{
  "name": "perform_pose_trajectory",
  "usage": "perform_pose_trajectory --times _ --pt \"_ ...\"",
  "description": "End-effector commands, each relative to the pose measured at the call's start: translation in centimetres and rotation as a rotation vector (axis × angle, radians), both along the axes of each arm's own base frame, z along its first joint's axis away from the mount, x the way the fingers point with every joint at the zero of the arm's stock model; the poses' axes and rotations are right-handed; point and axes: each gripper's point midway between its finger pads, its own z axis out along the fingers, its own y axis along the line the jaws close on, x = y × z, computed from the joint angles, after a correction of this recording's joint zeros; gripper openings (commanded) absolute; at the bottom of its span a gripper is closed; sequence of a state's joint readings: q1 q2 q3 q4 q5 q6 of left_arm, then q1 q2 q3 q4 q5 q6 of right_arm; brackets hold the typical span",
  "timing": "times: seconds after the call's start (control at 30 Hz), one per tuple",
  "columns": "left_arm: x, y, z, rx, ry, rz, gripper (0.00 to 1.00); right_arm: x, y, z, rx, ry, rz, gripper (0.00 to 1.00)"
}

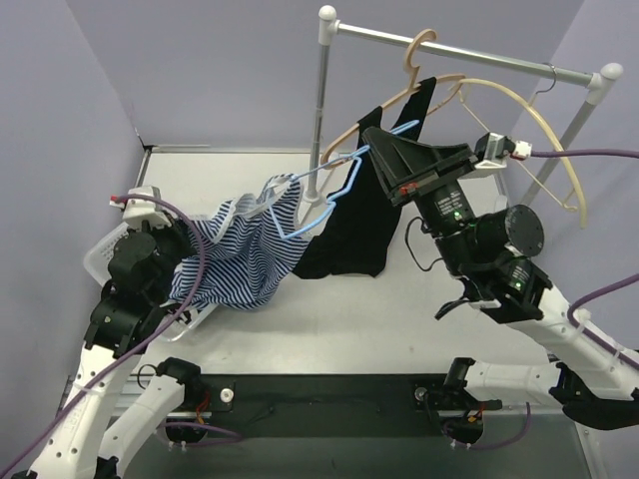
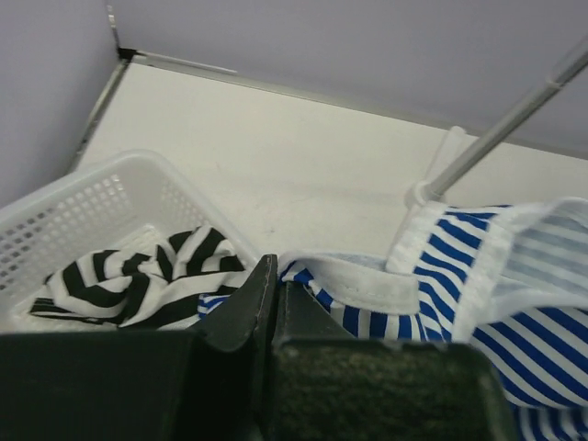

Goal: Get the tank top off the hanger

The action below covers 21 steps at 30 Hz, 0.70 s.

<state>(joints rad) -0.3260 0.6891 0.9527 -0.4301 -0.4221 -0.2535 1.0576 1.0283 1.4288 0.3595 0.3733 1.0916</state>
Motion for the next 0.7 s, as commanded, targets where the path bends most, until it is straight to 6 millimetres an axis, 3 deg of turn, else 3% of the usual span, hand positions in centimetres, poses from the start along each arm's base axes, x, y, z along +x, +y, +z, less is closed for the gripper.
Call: perform_pose_trajectory --times 0.0,0.13,0.23,0.3,0.5,0.6,0.67 --pt "-0.9 -3.7 3.2 -0.175 -0.135 -0.188 0.00 0.8 -0.4 3.2 0.213 0.006 0.030 0.00" --pt "-1.2 -3.7 3.5 -0.178 -0.149 -0.199 0.00 2.4 0.2 0.5 0.115 0.120 -0.027 0.00" --pt "-0.9 -3.7 3.0 -0.166 -0.135 -0.194 0.00 3.6 -1.3 -1.5 0.086 0.198 -0.126 0.00" --pt "-0.8 -3.8 2.7 -0.166 -0.127 -0.193 0.00 4.2 -2.3 -1.7 0.074 0.218 -0.187 0.00" --pt "-0.4 -3.7 3.2 -0.156 -0.132 -0.187 0.00 4.4 -1.3 -4.0 -0.112 0.246 -0.196 0.00" --pt "-0.3 -2.5 4.5 -0.112 -0.146 -0.132 0.00 3.4 0.2 -4.1 -0.219 0.162 -0.099 0.00" --pt "-0.7 -0.5 7.3 -0.085 -0.189 -0.036 0.00 2.6 0.6 -4.6 -0.293 0.106 -0.070 0.00"
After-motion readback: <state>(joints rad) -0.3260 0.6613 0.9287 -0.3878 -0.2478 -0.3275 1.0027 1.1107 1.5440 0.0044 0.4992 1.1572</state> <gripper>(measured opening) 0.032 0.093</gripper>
